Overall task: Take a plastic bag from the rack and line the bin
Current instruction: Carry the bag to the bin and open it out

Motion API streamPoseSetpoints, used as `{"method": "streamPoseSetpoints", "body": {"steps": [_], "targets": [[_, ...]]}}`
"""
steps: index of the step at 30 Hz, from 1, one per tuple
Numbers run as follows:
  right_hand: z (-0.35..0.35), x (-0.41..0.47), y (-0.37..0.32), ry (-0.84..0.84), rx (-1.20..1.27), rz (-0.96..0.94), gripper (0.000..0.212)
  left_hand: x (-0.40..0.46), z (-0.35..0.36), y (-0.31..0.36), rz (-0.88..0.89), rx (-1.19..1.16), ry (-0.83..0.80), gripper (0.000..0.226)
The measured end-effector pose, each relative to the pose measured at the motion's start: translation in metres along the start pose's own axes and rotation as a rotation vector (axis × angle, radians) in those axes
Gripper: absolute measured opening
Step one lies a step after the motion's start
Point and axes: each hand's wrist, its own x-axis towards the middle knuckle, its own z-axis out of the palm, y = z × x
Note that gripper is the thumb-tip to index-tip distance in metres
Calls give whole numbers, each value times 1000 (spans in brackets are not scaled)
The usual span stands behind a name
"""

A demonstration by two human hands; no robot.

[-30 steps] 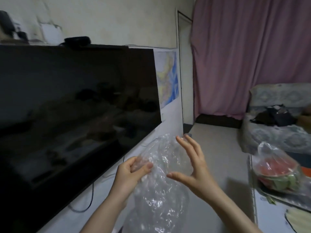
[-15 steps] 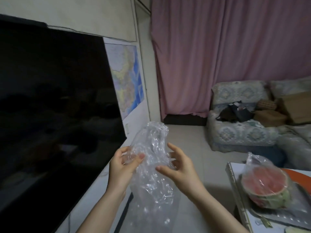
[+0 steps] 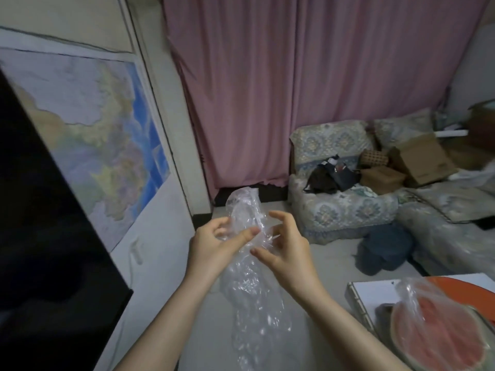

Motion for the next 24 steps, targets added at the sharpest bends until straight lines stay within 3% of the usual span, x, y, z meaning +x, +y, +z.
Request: {"method": "streamPoseSetpoints", "body": {"steps": [4,6,12,17,20,24], "targets": [[-3,86,48,-39,21,-38,66,101,42,-19,-34,-136,31,38],[-13,133,68,-105,53,-39,67,152,58,-24,-53,-196,56,22],[-30,276,131,-389,109,54,83,281,76,-38,-89,-350,145,8],[6,368,191,-633,27,92,91,378,75,-64,-84,-427,137,6],[33,428,224,-680,11,79,97,443,73,-85,-58,-441,132,13],[78,513,253,-615,114,61,58,534,71,-111,-49,-407,157,6]]}}
